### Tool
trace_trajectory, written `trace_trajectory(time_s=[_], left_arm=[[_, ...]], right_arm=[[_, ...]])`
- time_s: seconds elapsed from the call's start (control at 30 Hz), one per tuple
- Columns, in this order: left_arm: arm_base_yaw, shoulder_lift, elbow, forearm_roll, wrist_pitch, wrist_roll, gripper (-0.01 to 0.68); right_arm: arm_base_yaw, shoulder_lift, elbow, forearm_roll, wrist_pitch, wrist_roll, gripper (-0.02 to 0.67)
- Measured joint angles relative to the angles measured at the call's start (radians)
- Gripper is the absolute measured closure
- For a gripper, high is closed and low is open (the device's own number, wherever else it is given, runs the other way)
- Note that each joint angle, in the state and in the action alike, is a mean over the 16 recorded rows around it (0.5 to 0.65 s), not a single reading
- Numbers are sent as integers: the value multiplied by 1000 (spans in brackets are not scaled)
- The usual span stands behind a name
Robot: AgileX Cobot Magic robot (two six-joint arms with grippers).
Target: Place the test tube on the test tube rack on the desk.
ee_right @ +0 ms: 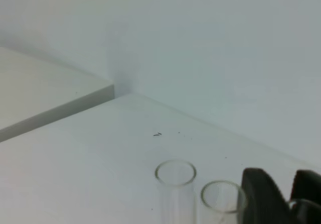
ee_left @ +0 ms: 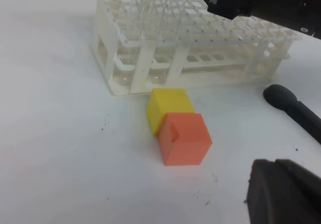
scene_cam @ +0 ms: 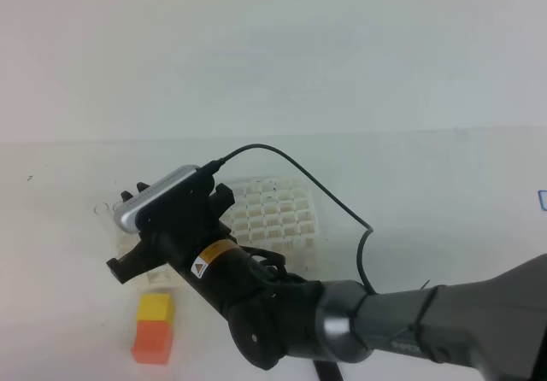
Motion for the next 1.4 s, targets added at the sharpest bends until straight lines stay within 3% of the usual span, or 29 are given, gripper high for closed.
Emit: trace_trajectory(time_s=[0.53,1.03,1.4], left_arm=[[0,1,0,0,0,0,673],[0,2,0,0,0,0,673],[0,2,0,0,0,0,673]], right_arm=[[0,10,-1,6,-12,-2,522],[0,-1,-1,20,-11,-25,463],[0,-67,1,36,-18,-119,452]])
